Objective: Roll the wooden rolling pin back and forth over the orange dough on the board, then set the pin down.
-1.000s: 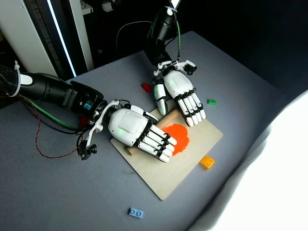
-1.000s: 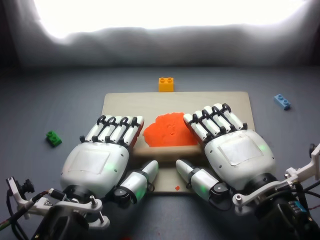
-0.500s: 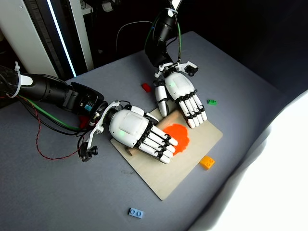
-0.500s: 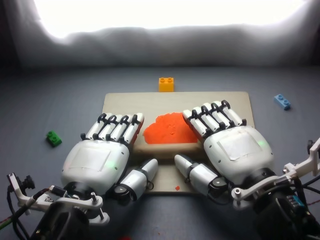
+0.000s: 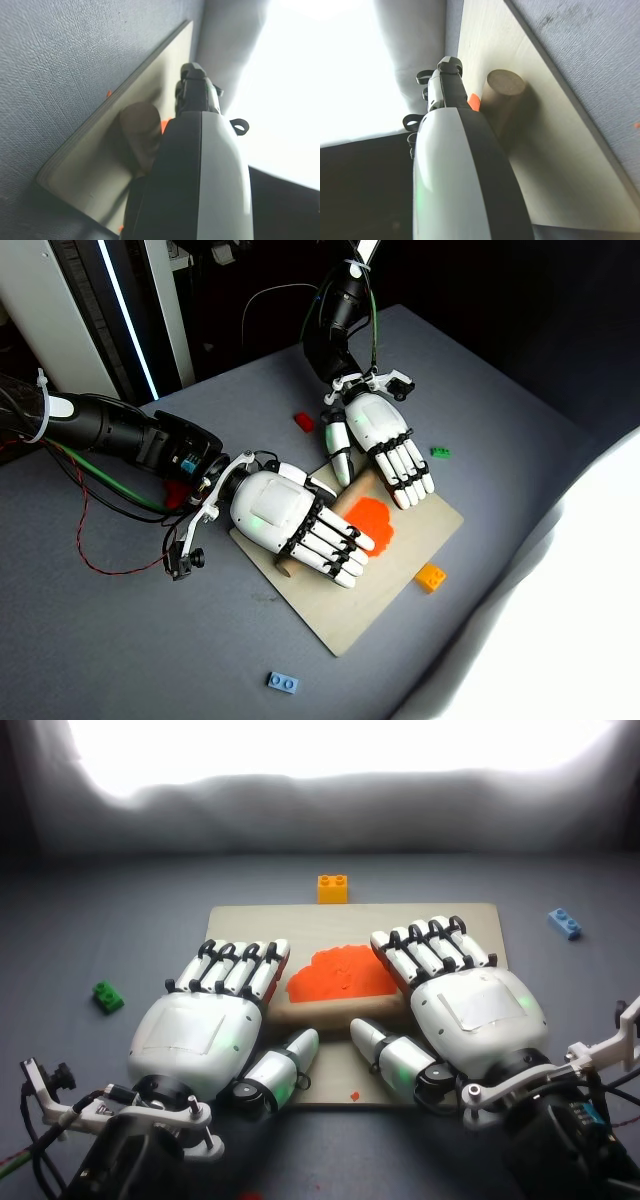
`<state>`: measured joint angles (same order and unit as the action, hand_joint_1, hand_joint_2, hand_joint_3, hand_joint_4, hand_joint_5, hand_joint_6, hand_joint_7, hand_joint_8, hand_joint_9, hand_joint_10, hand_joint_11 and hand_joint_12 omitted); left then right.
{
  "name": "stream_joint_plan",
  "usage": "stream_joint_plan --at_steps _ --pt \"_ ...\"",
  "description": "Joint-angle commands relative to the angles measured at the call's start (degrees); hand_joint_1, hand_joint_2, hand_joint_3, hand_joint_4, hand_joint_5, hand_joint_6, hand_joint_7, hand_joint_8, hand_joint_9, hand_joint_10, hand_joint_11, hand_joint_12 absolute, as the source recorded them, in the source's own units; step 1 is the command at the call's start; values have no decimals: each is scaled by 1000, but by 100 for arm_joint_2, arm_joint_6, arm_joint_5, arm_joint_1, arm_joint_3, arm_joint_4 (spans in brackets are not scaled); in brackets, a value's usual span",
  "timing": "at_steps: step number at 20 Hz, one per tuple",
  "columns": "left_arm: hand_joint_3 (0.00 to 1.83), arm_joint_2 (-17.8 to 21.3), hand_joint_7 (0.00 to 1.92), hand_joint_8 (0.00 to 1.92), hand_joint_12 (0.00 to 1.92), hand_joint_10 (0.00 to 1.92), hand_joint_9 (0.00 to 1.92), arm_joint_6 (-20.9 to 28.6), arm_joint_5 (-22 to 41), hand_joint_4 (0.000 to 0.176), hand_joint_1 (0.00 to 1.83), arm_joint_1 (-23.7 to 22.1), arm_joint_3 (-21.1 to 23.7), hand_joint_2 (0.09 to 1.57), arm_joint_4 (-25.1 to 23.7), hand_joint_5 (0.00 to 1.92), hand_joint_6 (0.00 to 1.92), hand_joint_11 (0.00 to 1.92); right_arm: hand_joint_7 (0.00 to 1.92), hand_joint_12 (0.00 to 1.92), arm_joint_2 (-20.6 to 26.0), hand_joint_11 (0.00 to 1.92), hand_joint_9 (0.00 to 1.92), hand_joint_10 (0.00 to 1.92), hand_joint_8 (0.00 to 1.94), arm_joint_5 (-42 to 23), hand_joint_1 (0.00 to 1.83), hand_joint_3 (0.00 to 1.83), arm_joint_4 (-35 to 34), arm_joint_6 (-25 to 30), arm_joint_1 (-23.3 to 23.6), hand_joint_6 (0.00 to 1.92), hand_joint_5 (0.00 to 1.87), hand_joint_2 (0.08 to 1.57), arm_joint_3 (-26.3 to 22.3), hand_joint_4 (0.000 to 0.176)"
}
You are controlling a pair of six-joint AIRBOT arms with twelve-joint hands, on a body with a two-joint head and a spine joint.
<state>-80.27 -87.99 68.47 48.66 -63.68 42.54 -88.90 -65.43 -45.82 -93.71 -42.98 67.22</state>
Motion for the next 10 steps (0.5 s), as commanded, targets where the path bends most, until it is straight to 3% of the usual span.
stream_joint_plan --at_steps 1,10 --pt "0 -10 87 1 178 0 86 -12 534 0 0 -51 -31 1447 -314 0 0 0 116 66 -5 0 71 1 1 -519 0 0 344 13 88 1 117 1335 29 0" --pt "1 -55 99 5 164 4 85 -40 391 0 0 -168 -185 1452 -317 0 0 0 113 77 -81 0 62 2 2 -415 0 0 278 30 185 1 125 1334 261 0"
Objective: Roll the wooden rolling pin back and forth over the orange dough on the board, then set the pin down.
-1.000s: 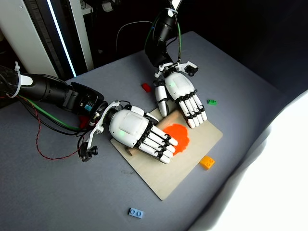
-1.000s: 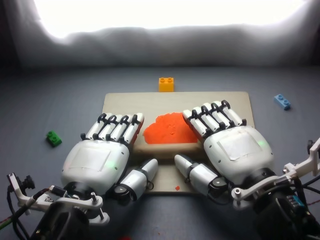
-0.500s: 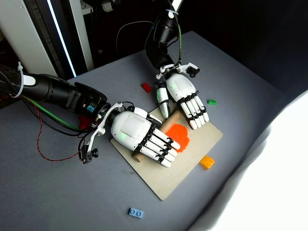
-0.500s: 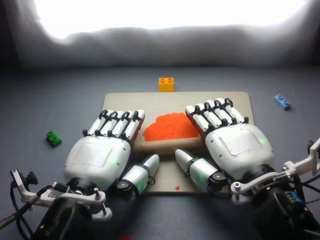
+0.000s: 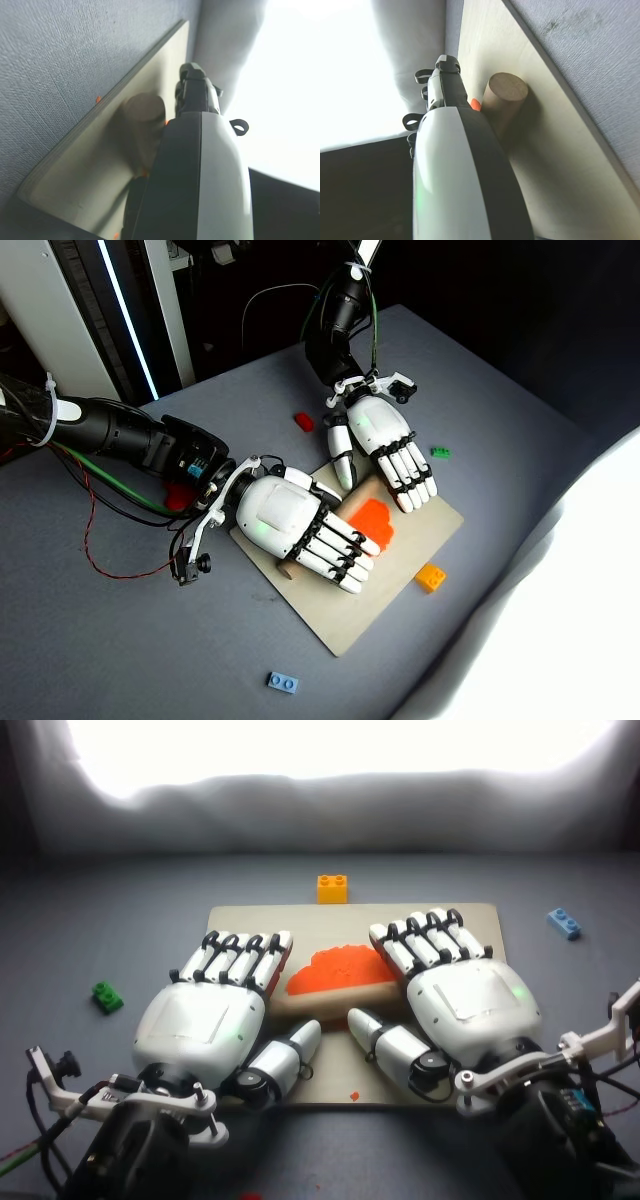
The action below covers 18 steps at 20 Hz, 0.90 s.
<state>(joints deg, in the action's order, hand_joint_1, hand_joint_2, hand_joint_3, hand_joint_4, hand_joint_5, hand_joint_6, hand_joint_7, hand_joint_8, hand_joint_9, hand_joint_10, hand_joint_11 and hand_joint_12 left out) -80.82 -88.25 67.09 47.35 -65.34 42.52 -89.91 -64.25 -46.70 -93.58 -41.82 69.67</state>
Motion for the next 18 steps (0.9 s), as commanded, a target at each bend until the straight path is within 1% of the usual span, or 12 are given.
stream_joint_plan --at_steps 1,4,6,7,9,10,11,12,14,15,16,18 --pt "1 -10 99 5 164 4 85 -14 506 0 0 -57 -46 1452 -314 0 0 0 113 77 18 0 62 2 2 -504 0 0 359 30 76 1 125 1334 44 0" --pt "1 -30 93 0 128 1 82 -25 405 0 0 -123 -137 1454 -315 0 0 0 115 101 16 0 64 2 0 -464 0 1 358 54 83 0 117 1339 76 0" --pt "1 -32 95 1 141 2 84 -30 347 0 0 -150 -180 1455 -315 0 0 0 123 103 16 0 68 4 3 -457 0 1 358 73 94 3 123 1341 98 0" --pt "1 -33 105 2 168 3 90 -34 330 0 0 -158 -200 1455 -315 3 1 0 135 142 15 0 83 8 4 -445 0 0 357 89 104 6 133 1338 118 0" --pt "1 -32 96 0 167 1 88 -34 318 0 0 -164 -233 1456 -315 0 0 0 137 101 13 0 83 6 3 -437 0 0 355 117 129 3 130 1338 162 0" --pt "2 -32 88 1 129 3 74 -34 310 0 0 -164 -246 1460 -315 0 0 0 132 96 10 0 84 6 1 -429 0 0 350 135 141 3 130 1334 186 0" --pt "2 -33 84 0 105 2 70 -34 297 0 0 -164 -258 1460 -317 0 0 0 136 155 9 0 95 8 1 -411 0 0 333 145 149 4 135 1331 206 0" --pt "2 -33 87 2 101 4 73 -35 287 0 0 -164 -263 1461 -317 0 0 0 137 165 8 0 93 7 1 -400 0 0 320 148 153 8 145 1321 216 0" --pt "3 -41 76 0 102 0 66 -55 251 0 0 -164 -281 1463 -317 0 0 0 133 130 6 0 87 3 1 -393 0 0 307 149 166 6 143 1312 245 0" --pt "2 -44 81 1 139 3 73 -65 224 0 0 -164 -292 1461 -318 0 0 0 130 147 3 0 88 3 0 -388 0 0 306 149 176 2 136 1318 260 0" --pt "2 -47 81 1 160 3 76 -82 203 0 0 -164 -304 1462 -319 0 0 0 131 114 2 0 83 1 0 -376 0 0 295 149 183 1 135 1318 270 0" --pt "1 -54 74 0 165 2 74 -97 130 0 0 -177 -342 1461 -332 0 0 0 143 145 -2 0 89 2 3 -350 0 0 235 150 199 4 143 1314 295 0"
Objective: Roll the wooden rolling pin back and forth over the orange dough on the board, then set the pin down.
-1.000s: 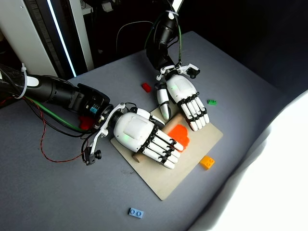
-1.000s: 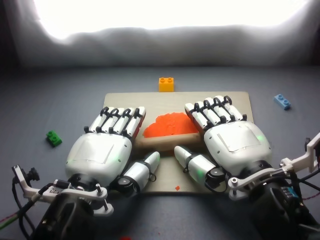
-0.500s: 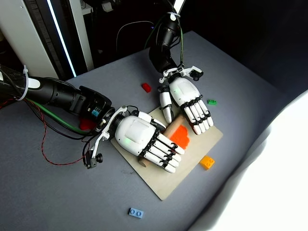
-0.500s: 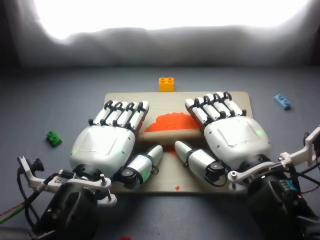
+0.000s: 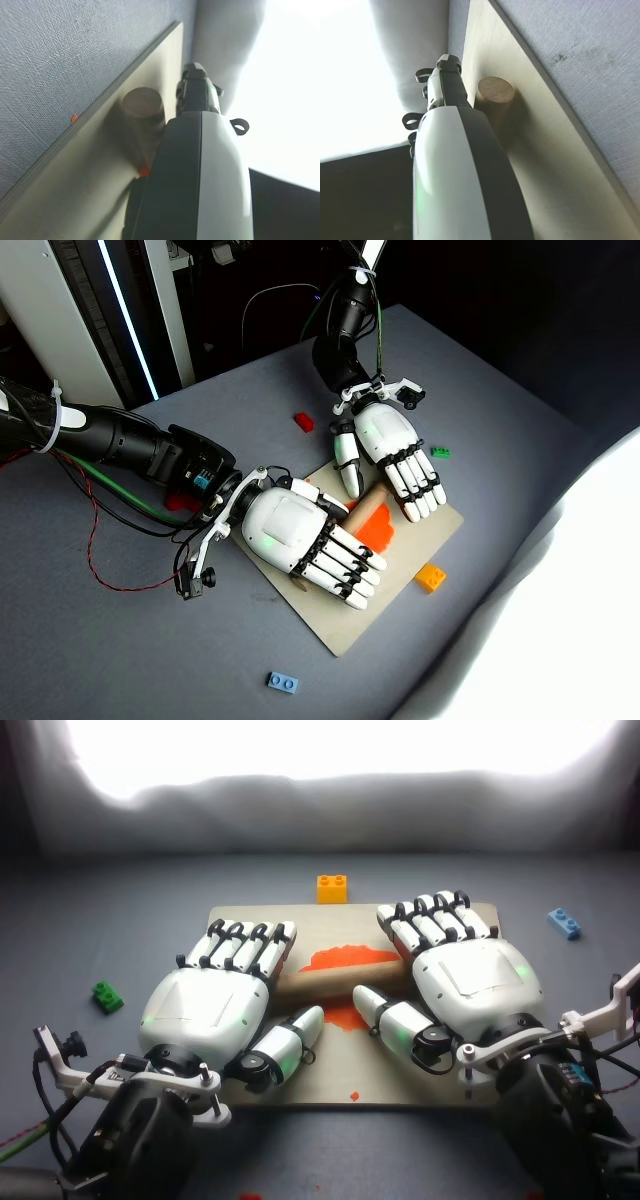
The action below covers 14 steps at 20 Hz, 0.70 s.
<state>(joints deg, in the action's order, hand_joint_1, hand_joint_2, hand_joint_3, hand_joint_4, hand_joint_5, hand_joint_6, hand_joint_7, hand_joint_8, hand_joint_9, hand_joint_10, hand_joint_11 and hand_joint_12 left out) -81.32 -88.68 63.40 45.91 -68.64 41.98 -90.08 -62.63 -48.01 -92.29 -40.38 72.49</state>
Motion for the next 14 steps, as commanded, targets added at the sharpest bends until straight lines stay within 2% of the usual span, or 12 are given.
stream_joint_plan --at_steps 1,6,11,12,14 --pt "1 -7 80 3 167 5 81 -59 460 0 0 -43 -35 1462 -277 0 0 0 143 144 12 0 88 2 3 -500 0 0 328 21 62 4 144 1318 29 0" --pt "4 -33 96 5 198 7 95 -109 325 0 0 -108 -120 1469 -277 0 0 0 113 58 11 0 81 0 2 -443 0 1 263 43 84 2 111 1323 86 0" --pt "2 -76 74 2 119 2 72 -134 208 0 0 -217 -224 1473 -277 0 0 0 131 126 6 0 90 2 4 -405 0 1 226 47 94 6 129 1326 122 0" --pt "2 -81 95 6 153 8 92 -136 172 0 0 -238 -250 1476 -277 0 0 0 145 182 1 0 102 6 6 -403 0 2 218 50 102 11 145 1329 131 0" --pt "0 -84 93 3 163 7 92 -136 120 0 0 -261 -290 1470 -276 0 0 0 138 166 -2 0 92 1 0 -404 0 0 215 69 116 3 136 1326 143 0"
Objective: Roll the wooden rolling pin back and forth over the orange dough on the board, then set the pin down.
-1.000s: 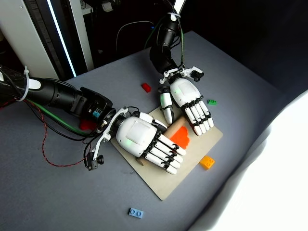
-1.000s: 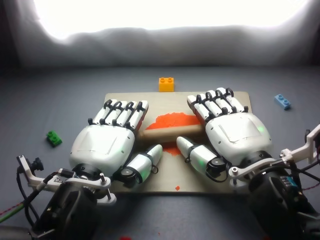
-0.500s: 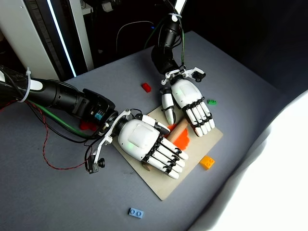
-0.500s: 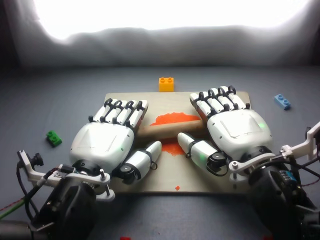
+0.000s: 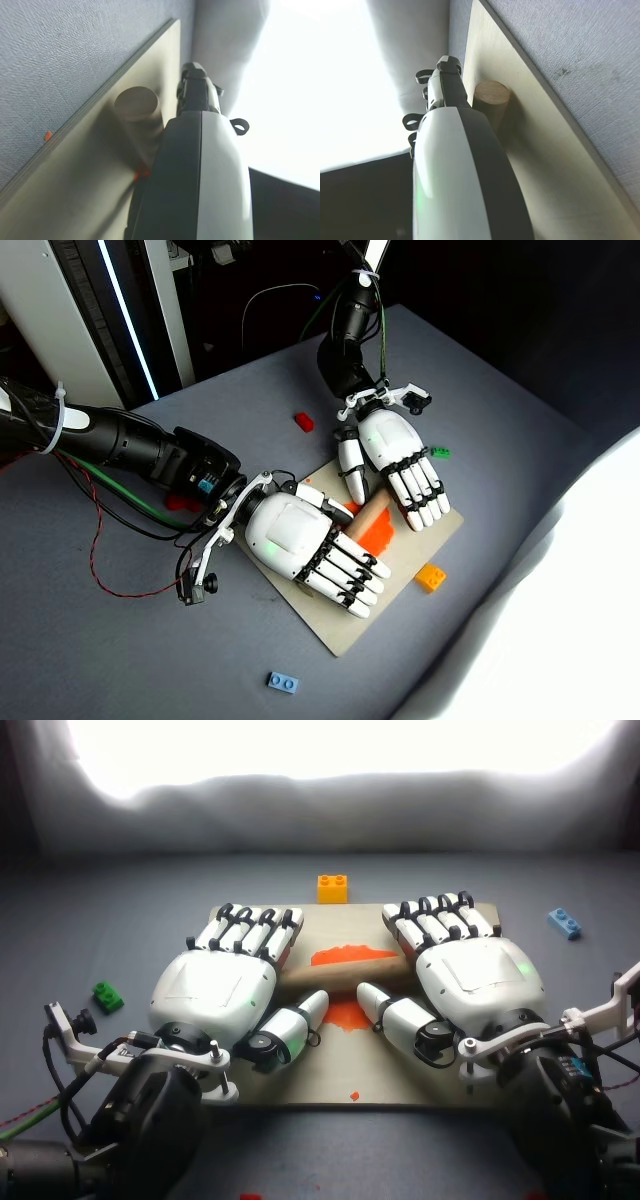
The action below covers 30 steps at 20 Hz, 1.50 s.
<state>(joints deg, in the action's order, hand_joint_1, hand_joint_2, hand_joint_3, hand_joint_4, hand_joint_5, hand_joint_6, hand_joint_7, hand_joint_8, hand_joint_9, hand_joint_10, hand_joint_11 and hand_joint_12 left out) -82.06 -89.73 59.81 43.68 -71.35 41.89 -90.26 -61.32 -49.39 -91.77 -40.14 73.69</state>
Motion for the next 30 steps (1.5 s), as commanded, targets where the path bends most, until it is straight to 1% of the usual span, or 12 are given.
stream_joint_plan --at_steps 1,2,5,7,9,11,12,16,20,21,22,30 --pt "0 -9 85 3 196 5 90 -30 461 0 0 -44 -36 1469 -268 0 0 0 136 163 14 0 91 0 0 -534 0 0 353 26 96 3 135 1319 34 0" --pt "0 -10 92 6 204 6 93 -16 451 0 0 -48 -59 1469 -268 0 0 0 131 124 11 0 82 2 1 -509 0 0 349 55 104 3 125 1326 57 0" --pt "0 -23 92 2 226 5 95 15 434 0 0 -49 -121 1462 -268 0 0 0 125 92 7 0 78 1 1 -486 0 0 334 82 128 0 114 1324 99 0" --pt "0 -34 65 0 195 0 68 22 413 0 0 -53 -163 1456 -268 0 0 0 122 50 1 0 77 0 0 -486 0 0 331 106 140 1 118 1318 111 0" --pt "0 -50 68 3 192 2 71 27 382 0 0 -64 -202 1461 -268 0 0 0 139 104 -3 0 94 3 0 -467 0 0 329 126 147 5 138 1322 123 0" --pt "0 -66 58 0 162 0 63 27 344 0 0 -82 -239 1455 -269 0 0 0 116 14 -4 0 78 3 3 -435 0 0 327 148 147 3 113 1320 128 0" --pt "0 -72 57 0 162 0 62 27 328 0 0 -88 -255 1453 -269 0 0 0 118 3 -4 1 81 5 5 -430 0 1 327 150 147 7 121 1323 128 0" --pt "0 -104 70 4 163 5 72 13 228 0 0 -121 -333 1454 -269 0 0 0 120 5 -4 10 81 5 5 -408 0 2 312 222 152 13 137 1326 148 0" --pt "0 -110 80 4 197 6 82 12 169 0 0 -141 -394 1456 -270 0 0 0 125 6 -23 11 83 6 6 -346 0 1 106 240 196 12 138 1325 215 0" --pt "0 -111 55 6 120 7 57 12 148 0 0 -151 -412 1453 -289 0 0 0 118 6 -29 9 73 1 3 -314 0 3 80 253 214 10 132 1329 264 0" --pt "0 -112 64 12 106 12 64 12 124 0 0 -162 -425 1447 -298 0 0 0 125 12 -33 20 77 3 5 -303 0 3 74 260 220 9 130 1329 295 0" --pt "1 -173 97 5 199 8 92 -4 -88 0 0 -277 -581 1455 -303 0 0 0 126 30 -58 18 84 5 7 -284 0 1 74 271 236 6 129 1324 428 0"
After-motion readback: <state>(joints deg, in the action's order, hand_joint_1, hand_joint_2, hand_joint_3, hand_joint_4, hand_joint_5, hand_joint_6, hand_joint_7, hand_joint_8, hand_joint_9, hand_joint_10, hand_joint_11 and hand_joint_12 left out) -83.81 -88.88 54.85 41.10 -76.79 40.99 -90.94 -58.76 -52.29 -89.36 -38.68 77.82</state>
